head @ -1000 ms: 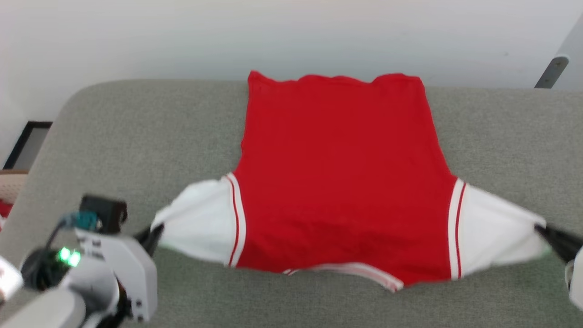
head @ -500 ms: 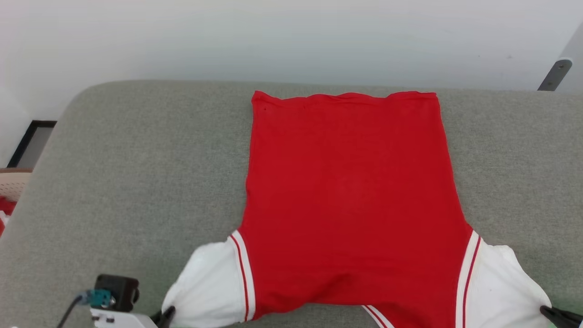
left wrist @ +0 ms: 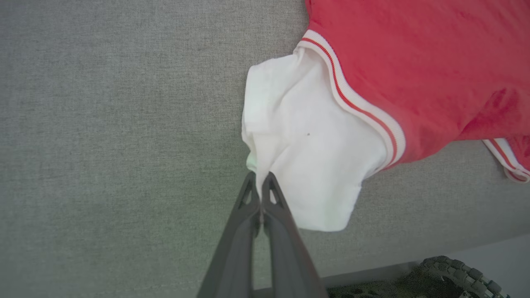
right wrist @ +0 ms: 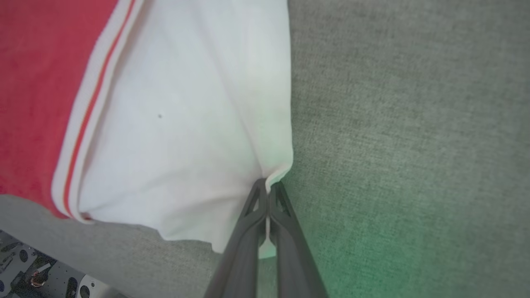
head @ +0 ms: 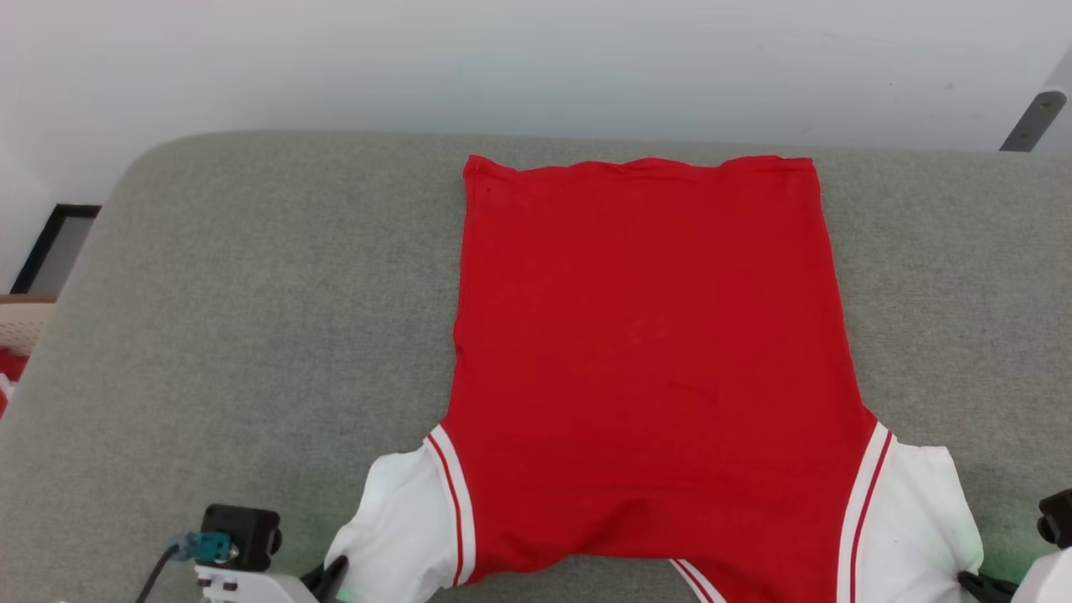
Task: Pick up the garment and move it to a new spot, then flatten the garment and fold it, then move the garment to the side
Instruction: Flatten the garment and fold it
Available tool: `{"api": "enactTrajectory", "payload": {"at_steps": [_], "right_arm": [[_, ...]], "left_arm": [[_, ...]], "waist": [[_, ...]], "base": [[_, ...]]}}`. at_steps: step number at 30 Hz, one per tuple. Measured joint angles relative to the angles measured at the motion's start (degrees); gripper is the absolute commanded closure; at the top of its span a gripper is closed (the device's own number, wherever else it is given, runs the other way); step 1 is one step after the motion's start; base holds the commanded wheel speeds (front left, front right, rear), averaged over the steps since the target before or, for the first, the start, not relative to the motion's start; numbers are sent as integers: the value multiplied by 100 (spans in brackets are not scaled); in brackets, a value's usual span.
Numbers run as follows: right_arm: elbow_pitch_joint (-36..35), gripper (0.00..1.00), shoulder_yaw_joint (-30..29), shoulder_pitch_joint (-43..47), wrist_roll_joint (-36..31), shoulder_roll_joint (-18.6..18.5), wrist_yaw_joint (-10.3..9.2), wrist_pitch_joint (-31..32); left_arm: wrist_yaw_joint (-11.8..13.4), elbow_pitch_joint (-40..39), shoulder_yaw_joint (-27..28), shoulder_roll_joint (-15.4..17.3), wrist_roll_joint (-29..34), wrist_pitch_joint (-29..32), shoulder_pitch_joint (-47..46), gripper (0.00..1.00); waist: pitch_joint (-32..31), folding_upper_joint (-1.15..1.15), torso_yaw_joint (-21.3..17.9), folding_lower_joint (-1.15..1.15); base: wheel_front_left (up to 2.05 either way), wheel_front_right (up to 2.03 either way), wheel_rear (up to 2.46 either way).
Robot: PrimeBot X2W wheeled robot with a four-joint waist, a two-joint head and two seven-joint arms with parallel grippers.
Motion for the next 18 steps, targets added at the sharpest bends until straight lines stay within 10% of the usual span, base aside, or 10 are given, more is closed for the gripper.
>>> {"api": "enactTrajectory", "payload": {"at_steps": [4,18], "right_arm": [[242,0,174,-221,-1,-30,9,-93],[-736,0,-307,-706,294,-728,-1,643]], "left_arm": [[-49,45,-22,-70,20,0,-86,100],[-109,30,-26,-205,51,-178,-109,100]], "waist": [[58,0,20,0],[170,0,-18,0]], "base": [[0,0,0],[0,0,0]]}}
